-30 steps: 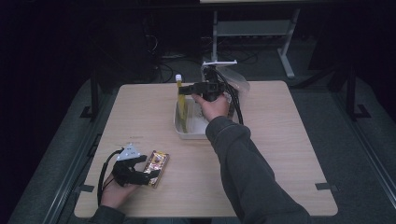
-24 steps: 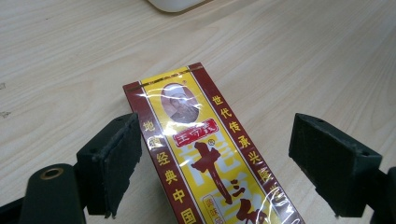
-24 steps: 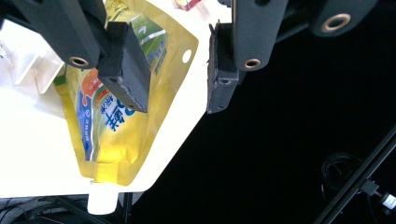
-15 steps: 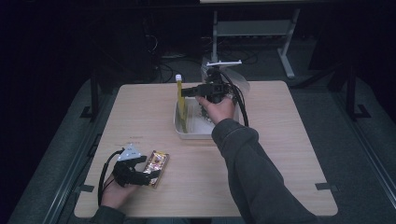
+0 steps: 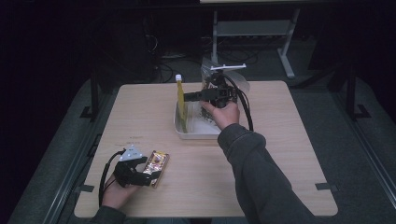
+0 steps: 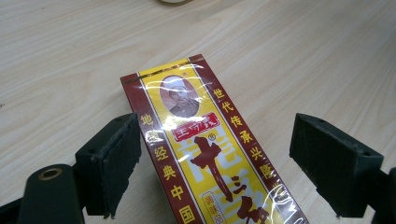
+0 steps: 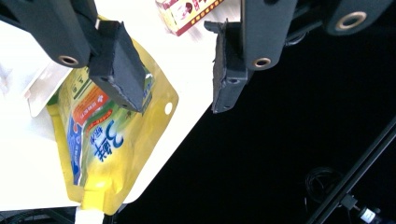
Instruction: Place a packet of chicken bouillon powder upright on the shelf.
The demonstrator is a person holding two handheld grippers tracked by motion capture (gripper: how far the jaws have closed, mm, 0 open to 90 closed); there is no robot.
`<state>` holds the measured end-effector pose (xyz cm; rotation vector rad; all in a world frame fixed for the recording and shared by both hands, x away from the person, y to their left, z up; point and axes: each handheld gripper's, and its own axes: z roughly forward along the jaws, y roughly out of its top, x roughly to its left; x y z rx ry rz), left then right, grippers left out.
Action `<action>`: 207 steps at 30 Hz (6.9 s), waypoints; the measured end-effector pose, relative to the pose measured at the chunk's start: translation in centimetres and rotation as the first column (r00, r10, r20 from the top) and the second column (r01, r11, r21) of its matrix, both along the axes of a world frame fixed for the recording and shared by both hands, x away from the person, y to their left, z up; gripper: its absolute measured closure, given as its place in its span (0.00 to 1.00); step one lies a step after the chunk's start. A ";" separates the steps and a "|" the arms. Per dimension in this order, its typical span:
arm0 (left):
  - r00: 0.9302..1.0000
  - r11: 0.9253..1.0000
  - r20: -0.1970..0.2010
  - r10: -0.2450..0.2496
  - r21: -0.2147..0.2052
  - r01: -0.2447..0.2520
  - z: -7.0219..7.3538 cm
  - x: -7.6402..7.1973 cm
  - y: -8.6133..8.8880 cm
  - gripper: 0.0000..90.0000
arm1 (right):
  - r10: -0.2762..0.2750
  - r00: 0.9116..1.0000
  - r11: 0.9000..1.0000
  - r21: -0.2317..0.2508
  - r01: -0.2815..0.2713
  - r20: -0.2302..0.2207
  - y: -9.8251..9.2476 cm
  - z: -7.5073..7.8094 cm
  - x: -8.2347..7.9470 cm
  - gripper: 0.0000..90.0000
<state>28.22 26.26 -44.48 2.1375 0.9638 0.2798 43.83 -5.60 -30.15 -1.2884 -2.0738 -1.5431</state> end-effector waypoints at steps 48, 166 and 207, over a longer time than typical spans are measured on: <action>0.999 0.991 -0.051 0.000 0.137 0.007 -1.3 0.4 -1.7 0.21 | 0.081 0.996 0.995 -0.062 -0.084 -0.039 -2.6 -4.9 -4.7 0.49; 0.984 0.997 0.157 -0.083 0.007 0.083 2.8 -1.6 -4.2 0.26 | 0.182 0.946 0.970 -0.111 -0.218 -0.267 1.8 -8.5 -5.2 0.76; 0.995 0.999 0.102 -0.017 -0.029 0.020 1.8 -0.7 -1.8 0.24 | -0.020 0.991 0.981 -0.194 -0.007 -0.136 -4.8 -0.9 -5.1 0.76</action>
